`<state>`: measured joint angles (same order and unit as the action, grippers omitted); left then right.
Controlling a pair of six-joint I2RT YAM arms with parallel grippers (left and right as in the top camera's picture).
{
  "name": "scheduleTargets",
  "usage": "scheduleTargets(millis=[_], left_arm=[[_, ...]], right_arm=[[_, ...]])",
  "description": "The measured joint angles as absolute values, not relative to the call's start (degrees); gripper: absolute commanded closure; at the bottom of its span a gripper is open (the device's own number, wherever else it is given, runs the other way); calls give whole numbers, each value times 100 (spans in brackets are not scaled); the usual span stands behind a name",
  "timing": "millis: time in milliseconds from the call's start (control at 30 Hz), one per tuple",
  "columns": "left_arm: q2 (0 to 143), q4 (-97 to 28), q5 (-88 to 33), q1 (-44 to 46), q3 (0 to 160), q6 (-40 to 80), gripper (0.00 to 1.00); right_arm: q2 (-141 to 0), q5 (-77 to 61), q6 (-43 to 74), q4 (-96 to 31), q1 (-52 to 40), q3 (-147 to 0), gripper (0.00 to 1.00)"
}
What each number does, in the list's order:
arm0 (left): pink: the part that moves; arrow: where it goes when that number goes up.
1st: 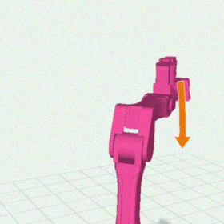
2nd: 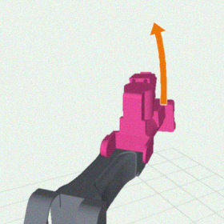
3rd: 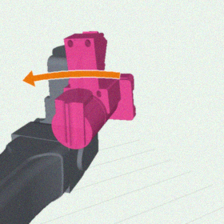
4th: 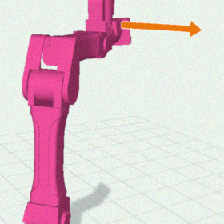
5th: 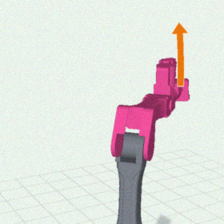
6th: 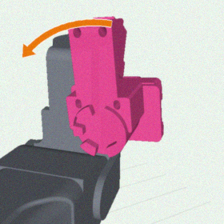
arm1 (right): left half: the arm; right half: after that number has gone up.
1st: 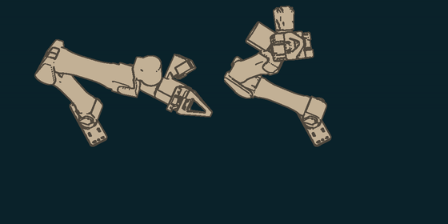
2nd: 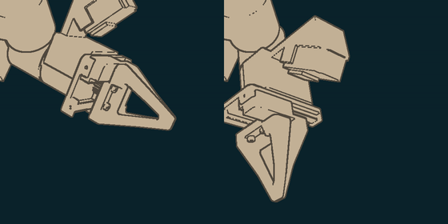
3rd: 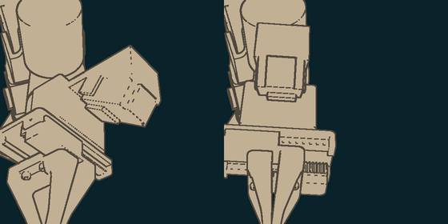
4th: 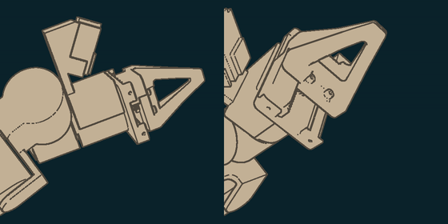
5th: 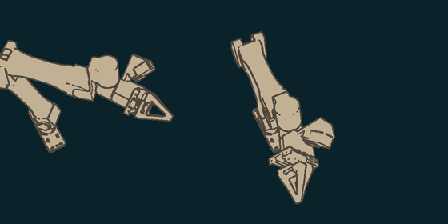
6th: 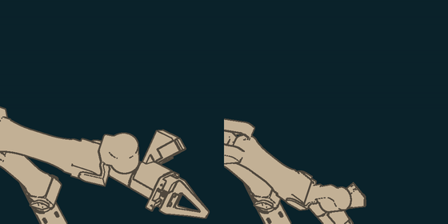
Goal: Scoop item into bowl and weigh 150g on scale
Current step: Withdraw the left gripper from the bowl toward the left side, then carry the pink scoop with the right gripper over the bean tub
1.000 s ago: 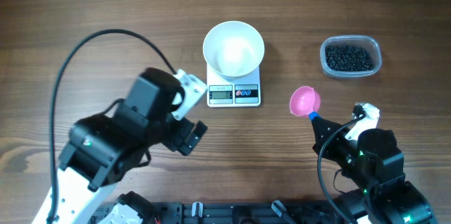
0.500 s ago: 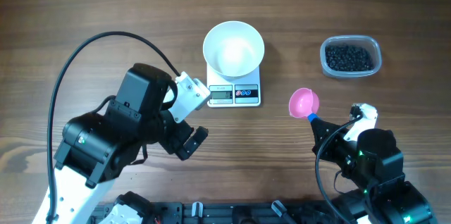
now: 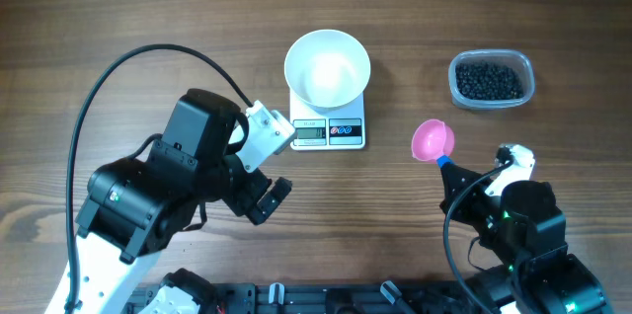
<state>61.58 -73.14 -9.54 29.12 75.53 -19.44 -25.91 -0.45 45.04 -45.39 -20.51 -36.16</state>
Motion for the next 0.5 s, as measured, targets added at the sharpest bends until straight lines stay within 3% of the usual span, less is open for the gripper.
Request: scheduleTargets(millis=[500], left_arm=[[6158,-7314,-954,2912,7553,-1944,0]], right_arm=[[-2591,725,6023,-4567,-2051,-3616,96]])
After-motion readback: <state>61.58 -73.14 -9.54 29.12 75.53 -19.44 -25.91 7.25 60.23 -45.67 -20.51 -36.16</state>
